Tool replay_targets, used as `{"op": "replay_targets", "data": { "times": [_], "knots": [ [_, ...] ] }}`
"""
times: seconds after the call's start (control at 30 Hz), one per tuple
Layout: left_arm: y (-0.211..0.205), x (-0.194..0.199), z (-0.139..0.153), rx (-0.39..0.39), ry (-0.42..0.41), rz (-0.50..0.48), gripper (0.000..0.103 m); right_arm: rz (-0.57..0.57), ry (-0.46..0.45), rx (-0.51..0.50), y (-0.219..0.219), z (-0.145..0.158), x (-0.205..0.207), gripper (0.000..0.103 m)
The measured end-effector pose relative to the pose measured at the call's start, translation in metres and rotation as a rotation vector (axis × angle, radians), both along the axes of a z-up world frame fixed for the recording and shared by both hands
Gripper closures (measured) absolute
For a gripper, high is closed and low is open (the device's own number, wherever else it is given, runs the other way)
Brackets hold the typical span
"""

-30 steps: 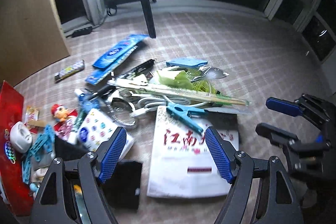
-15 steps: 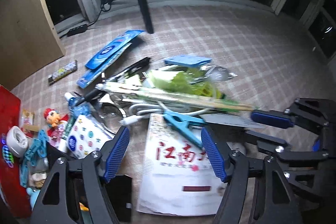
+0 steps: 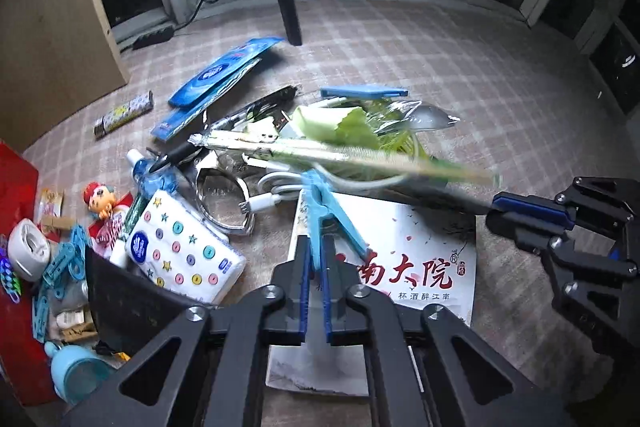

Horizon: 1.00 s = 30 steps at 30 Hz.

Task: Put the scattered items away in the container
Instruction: 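Grasp the blue clothespin with the left gripper while the right gripper grasps the black square card, then carry the clothespin and black card into the box and release both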

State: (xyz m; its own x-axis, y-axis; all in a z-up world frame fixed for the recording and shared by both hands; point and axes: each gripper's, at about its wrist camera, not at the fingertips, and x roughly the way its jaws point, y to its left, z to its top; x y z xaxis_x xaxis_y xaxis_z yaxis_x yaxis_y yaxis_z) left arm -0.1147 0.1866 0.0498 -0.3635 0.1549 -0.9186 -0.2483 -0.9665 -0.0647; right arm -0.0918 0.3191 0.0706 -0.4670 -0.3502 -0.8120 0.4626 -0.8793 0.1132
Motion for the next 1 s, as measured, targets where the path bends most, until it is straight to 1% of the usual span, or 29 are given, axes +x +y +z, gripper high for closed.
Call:
{"op": "replay_targets", "data": {
  "times": [0.07,0.33,0.53,0.63,0.73,0.9,1.0],
  "knots": [
    [-0.005,0.001,0.0,0.006,-0.001,0.004,0.099,-0.011,0.003,-0.01,0.003,0.003,0.0,0.099],
    [-0.032,0.015,0.026,0.048,0.059,0.021,0.099,-0.102,0.001,-0.114,0.022,0.024,0.01,0.1],
    [-0.06,0.03,0.049,0.066,0.107,0.022,0.099,-0.135,0.034,-0.153,0.011,0.053,0.026,0.1],
    [-0.082,0.039,0.062,0.078,0.13,0.042,0.099,-0.128,0.068,-0.156,-0.008,0.069,0.032,0.1],
    [-0.112,0.051,0.078,0.079,0.159,0.068,0.099,-0.112,0.1,-0.186,-0.032,0.089,0.037,0.1],
    [-0.185,0.066,0.106,0.076,0.205,0.159,0.099,-0.046,0.134,-0.236,-0.085,0.113,0.039,0.101],
    [-0.236,0.071,0.118,0.059,0.226,0.228,0.099,0.001,0.15,-0.263,-0.129,0.125,0.034,0.101]
  ]
}}
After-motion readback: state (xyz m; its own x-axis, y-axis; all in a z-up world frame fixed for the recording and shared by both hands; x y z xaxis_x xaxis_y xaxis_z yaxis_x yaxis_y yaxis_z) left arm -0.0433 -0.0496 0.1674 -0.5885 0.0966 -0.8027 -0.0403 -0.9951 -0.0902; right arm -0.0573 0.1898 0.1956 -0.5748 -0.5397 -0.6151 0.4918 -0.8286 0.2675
